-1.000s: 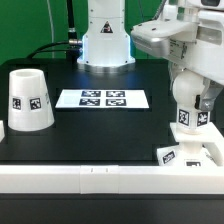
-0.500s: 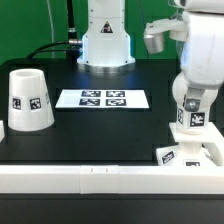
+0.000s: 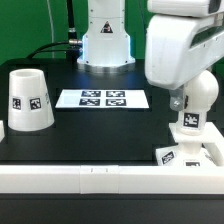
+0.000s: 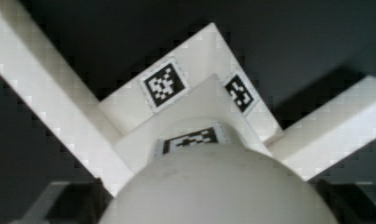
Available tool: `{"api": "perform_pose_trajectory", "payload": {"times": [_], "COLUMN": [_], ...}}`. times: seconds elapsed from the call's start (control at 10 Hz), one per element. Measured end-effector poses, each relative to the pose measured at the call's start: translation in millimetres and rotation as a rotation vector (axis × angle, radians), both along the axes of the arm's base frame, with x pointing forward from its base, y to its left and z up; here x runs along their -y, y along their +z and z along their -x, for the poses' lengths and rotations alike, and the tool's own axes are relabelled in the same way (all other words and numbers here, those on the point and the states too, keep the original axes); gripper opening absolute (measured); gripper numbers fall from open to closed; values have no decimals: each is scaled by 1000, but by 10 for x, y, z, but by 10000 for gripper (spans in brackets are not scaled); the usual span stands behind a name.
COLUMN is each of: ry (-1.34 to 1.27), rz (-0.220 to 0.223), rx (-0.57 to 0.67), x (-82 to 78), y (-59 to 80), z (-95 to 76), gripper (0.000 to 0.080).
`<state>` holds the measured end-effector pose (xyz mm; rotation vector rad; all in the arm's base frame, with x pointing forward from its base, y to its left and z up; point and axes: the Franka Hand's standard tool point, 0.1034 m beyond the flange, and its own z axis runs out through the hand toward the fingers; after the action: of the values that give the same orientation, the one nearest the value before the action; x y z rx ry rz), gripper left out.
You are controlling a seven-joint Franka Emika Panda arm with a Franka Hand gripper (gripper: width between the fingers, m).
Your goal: Assemble lamp
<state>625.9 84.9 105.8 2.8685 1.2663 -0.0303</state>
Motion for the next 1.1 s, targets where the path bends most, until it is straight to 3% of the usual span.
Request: {"api": "perform_pose_trajectory", "payload": {"times": [0.5,0.6,1.1], "ry": [-336,-501,-991], "rz": [-6,-32,-75], "rx": [0,-12,-51], "x": [-28,-36,-33], "y": [1,-5,0], "z": [4,24,23], "gripper": [574,574,574]}}
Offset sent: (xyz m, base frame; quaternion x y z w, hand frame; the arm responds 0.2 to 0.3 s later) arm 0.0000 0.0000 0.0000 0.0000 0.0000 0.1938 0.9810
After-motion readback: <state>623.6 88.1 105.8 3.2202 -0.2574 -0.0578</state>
